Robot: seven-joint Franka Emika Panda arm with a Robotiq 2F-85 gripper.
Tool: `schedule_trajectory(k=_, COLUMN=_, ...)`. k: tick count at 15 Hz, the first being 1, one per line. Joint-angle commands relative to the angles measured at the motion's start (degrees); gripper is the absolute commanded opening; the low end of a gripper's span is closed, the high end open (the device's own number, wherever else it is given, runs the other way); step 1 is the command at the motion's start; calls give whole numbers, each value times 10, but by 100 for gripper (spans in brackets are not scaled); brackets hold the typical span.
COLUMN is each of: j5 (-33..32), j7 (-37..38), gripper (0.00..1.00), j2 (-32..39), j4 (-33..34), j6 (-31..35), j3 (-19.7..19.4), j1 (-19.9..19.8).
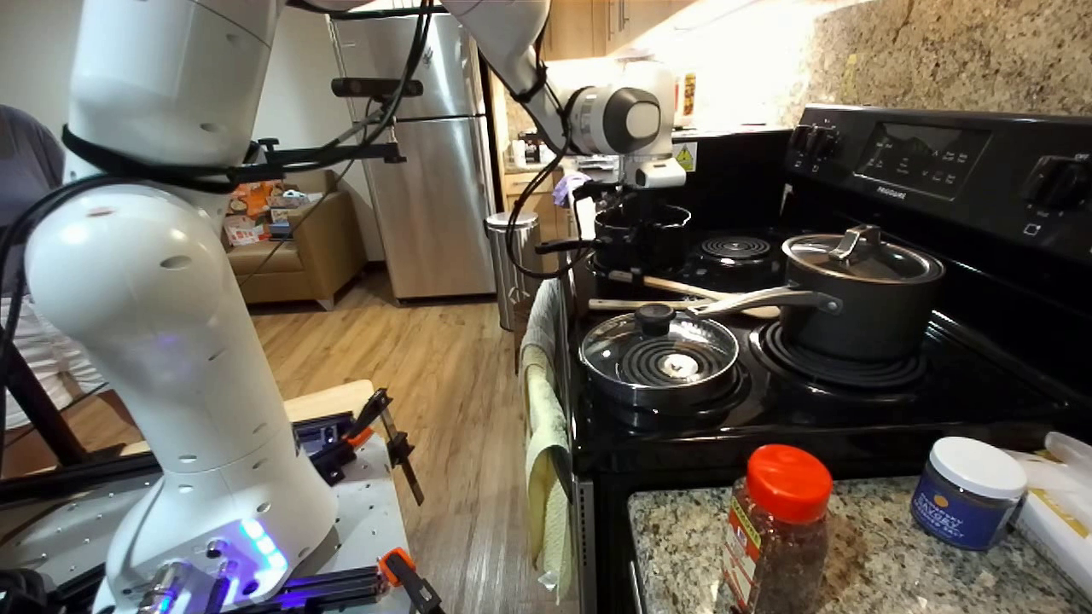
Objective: Pick up the the wooden spoon from the stove and put it on top of the container on the countertop.
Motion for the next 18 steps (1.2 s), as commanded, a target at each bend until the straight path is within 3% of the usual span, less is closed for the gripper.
schedule_trajectory(k=1, j5=-7, j7=-17, gripper=13, j2=-38, j4=-24, j6=-12, j3=-3, j1=9)
schedule_trajectory(k=5, j5=-34, j7=-7, gripper=13, j2=-87, j4=-52, j6=-24, j3=-9, j1=21)
schedule_trajectory(k=9, j5=-54, j7=-39, gripper=13, j2=-167, j4=-104, j6=-51, j3=-7, j1=2)
schedule_trajectory(k=11, j5=-51, j7=-88, gripper=12, j2=-213, j4=-131, j6=-84, j3=-5, j1=-14)
schedule_trajectory(k=13, j5=-27, j7=-184, gripper=12, j2=-254, j4=-153, j6=-142, j3=1, j1=-33)
schedule_trajectory(k=17, j5=-42, j7=-248, gripper=13, j2=-311, j4=-191, j6=-222, j3=-1, j1=-55)
schedule_trajectory(k=18, j5=-41, j7=-212, gripper=27, j2=-280, j4=-160, j6=-199, j3=4, j1=-56)
